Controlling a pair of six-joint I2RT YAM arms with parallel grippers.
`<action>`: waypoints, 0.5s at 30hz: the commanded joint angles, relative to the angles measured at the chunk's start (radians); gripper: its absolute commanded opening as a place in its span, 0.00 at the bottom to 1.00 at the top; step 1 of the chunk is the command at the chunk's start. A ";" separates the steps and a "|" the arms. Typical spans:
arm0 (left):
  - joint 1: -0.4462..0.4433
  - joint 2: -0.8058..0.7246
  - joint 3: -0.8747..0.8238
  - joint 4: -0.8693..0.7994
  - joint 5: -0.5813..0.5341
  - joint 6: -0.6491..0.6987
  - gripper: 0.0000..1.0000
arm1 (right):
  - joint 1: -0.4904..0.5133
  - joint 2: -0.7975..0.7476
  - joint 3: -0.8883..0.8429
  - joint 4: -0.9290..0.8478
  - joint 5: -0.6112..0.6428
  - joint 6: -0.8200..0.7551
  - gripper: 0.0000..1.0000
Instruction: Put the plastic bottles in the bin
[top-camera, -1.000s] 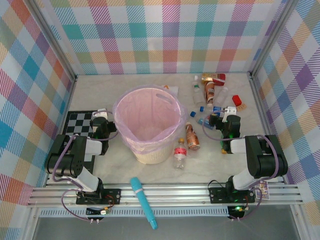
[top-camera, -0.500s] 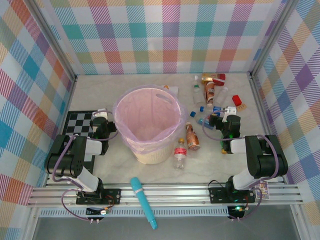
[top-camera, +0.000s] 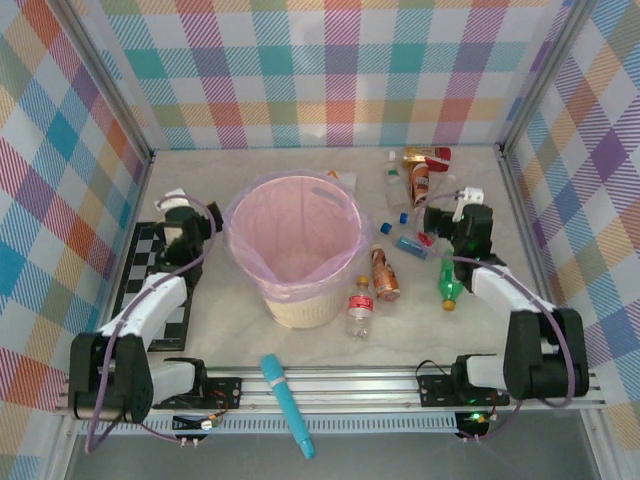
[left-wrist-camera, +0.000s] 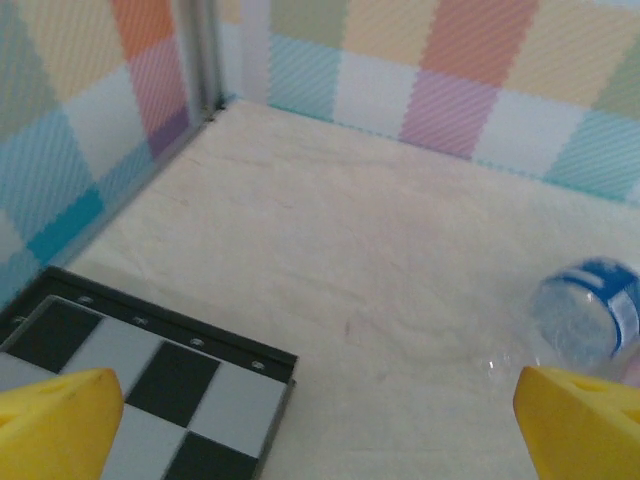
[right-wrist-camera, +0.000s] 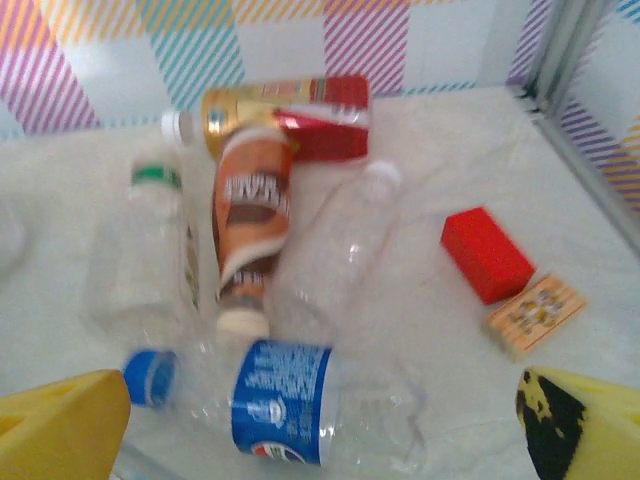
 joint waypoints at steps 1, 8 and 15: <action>0.056 -0.063 0.133 -0.390 -0.087 -0.152 1.00 | 0.000 -0.056 0.172 -0.521 0.105 0.162 0.99; 0.140 -0.088 0.314 -0.737 0.020 -0.205 0.98 | -0.012 0.003 0.459 -1.186 0.059 0.212 0.99; 0.137 -0.127 0.624 -0.931 0.553 -0.252 0.90 | -0.054 0.064 0.426 -1.291 0.011 0.118 0.99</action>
